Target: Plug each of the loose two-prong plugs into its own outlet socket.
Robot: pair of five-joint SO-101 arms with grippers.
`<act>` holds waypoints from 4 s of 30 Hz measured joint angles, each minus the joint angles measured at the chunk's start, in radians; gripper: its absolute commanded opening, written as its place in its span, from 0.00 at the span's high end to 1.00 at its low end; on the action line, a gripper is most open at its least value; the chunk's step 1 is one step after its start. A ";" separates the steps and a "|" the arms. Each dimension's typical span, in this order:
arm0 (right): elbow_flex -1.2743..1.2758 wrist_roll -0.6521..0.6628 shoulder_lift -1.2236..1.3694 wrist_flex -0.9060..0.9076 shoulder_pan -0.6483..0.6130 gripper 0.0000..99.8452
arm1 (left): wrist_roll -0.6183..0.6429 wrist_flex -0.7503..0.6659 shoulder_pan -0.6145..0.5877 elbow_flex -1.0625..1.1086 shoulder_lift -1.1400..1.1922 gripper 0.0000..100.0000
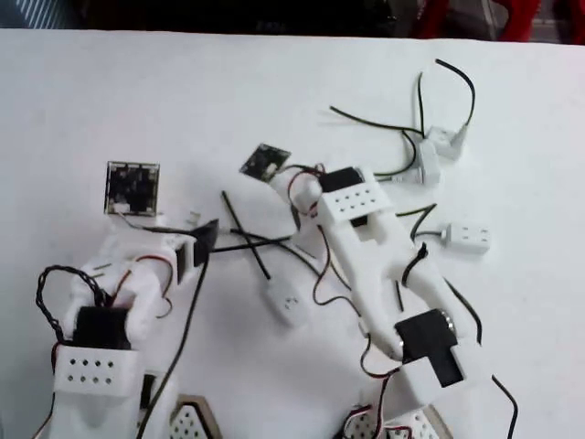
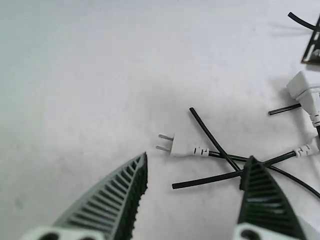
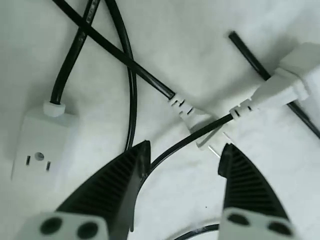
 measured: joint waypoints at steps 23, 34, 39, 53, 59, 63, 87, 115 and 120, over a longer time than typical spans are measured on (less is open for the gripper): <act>-0.195 -0.147 0.344 -0.374 0.224 0.98 | 0.000 0.000 0.000 0.000 0.000 0.71; -0.365 -0.163 0.397 -0.374 0.331 0.98 | 0.000 0.000 0.000 0.000 0.000 0.71; -0.365 -0.252 0.358 -0.319 0.308 0.98 | 0.000 0.000 0.000 0.000 0.000 0.71; -0.365 -0.262 0.227 0.256 0.017 0.75 | 0.000 0.000 0.000 0.000 0.000 0.71; -0.367 -0.262 0.339 0.195 -0.043 0.75 | 0.000 0.000 0.000 0.000 0.000 0.71; -0.373 -0.262 0.404 0.138 -0.063 0.75 | 0.000 0.000 0.000 0.000 0.000 0.71; -0.376 -0.396 0.261 -0.032 -0.060 0.97 | 0.000 0.000 0.000 0.000 0.000 0.71; -0.391 -0.523 0.417 0.060 -0.068 0.87 | 0.000 0.000 0.000 0.000 0.000 0.71; -0.410 -0.520 0.443 0.066 -0.061 0.87 | 0.000 0.000 0.000 0.000 0.000 0.71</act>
